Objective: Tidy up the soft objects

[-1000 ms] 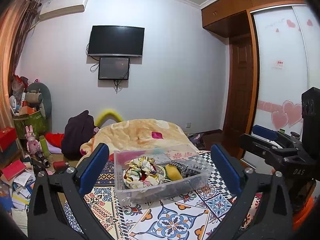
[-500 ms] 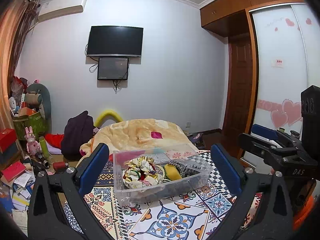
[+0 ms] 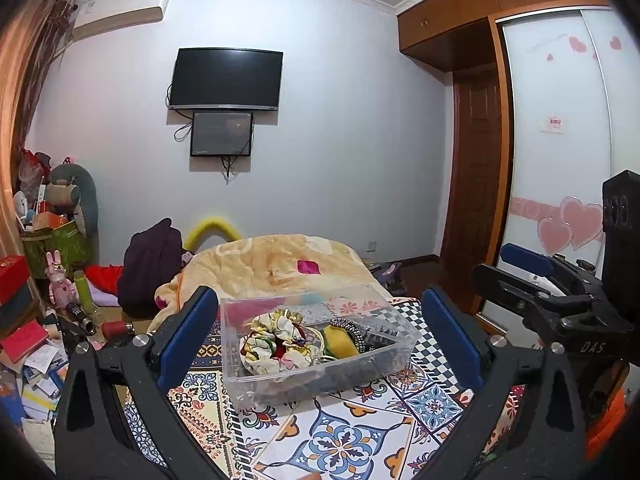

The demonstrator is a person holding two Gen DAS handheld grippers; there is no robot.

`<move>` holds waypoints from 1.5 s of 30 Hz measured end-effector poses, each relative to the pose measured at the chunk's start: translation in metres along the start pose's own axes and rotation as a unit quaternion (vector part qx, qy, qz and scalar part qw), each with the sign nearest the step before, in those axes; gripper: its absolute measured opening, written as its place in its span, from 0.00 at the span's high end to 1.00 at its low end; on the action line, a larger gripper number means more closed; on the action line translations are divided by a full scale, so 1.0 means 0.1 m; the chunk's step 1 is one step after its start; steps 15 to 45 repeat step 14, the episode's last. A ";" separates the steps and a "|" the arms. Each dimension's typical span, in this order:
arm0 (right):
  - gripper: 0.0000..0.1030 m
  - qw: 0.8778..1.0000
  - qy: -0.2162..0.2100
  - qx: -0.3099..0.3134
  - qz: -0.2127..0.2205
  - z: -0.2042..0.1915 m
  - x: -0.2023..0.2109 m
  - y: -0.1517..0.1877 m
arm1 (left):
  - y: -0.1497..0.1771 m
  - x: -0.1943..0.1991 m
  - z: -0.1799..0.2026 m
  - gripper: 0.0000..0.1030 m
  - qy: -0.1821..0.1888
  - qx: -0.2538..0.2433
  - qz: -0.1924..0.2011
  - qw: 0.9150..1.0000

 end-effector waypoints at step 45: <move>0.00 1.000 0.006 0.004 -0.008 0.04 -0.04 0.03 | 0.01 -0.04 -0.04 0.00 0.010 0.012 -0.012 1.000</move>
Point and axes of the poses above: each gripper's, at about its wrist camera, not at the fingertips, and x roughly against the way its jaws point, z to its right, y to its underside, the point moved 9 cm from there along -x, roughly the way its jaws point, and after that the axes turned 13 degrees about y, right-handed, at the moved point
